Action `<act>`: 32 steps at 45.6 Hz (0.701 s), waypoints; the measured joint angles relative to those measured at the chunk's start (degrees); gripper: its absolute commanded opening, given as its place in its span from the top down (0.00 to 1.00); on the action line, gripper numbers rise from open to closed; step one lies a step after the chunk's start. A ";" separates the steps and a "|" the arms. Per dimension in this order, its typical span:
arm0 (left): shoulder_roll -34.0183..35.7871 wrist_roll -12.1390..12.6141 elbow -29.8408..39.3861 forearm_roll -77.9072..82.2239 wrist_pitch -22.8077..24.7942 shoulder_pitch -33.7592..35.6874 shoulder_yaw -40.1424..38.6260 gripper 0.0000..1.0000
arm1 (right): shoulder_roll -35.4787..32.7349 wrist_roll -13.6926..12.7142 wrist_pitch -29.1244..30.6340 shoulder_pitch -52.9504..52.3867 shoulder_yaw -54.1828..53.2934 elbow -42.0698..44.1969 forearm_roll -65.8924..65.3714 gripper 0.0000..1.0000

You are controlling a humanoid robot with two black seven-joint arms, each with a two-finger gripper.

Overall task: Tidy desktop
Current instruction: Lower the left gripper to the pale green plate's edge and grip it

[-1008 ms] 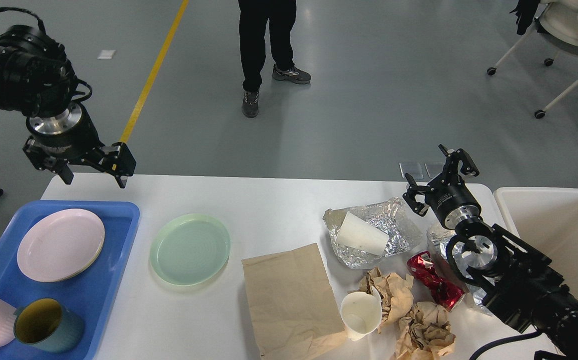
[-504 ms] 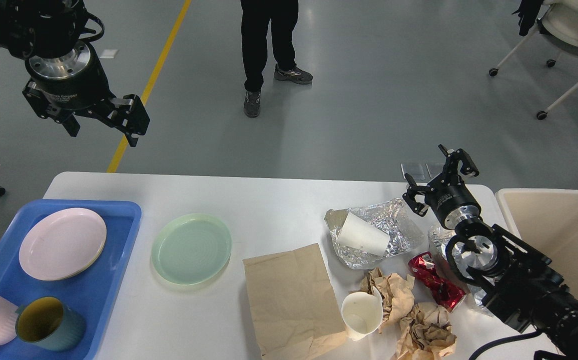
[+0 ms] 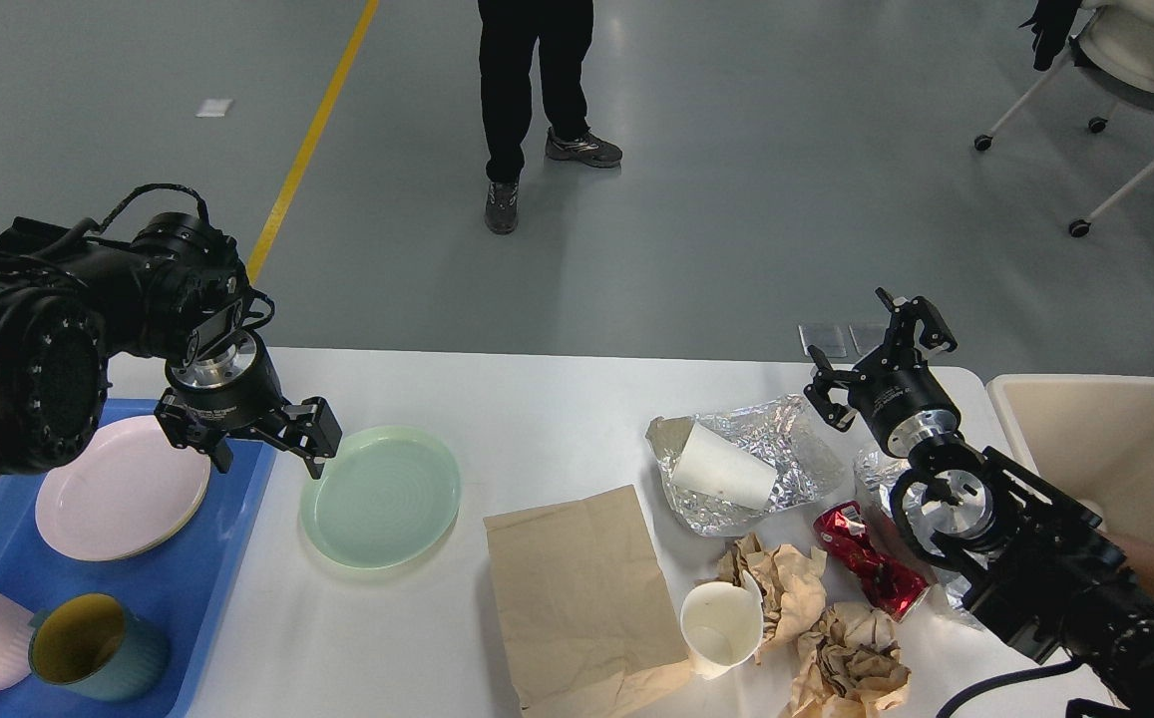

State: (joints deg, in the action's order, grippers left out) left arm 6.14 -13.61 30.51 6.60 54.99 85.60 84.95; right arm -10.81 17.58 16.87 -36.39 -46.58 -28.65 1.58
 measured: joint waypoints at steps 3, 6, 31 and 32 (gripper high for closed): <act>0.18 0.03 -1.79 -0.01 0.00 -2.08 -1.63 0.05 | 0.00 0.00 0.00 0.00 0.00 0.00 0.00 0.00; 0.46 0.07 -2.73 0.00 0.00 -3.97 -3.14 0.04 | 0.00 0.00 0.00 0.00 0.00 0.00 -0.01 0.00; 0.67 0.29 -7.66 -0.01 -8.88 -15.15 -6.29 0.04 | 0.00 0.00 0.00 0.00 0.00 0.00 0.00 0.00; 0.69 0.32 -7.89 -0.01 -9.39 -15.32 -6.58 0.04 | 0.00 0.00 0.00 0.00 0.00 0.00 0.00 0.00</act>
State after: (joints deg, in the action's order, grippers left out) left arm 6.83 -13.29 22.62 6.59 45.60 70.28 78.37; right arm -10.81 17.58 16.87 -36.39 -46.58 -28.65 1.58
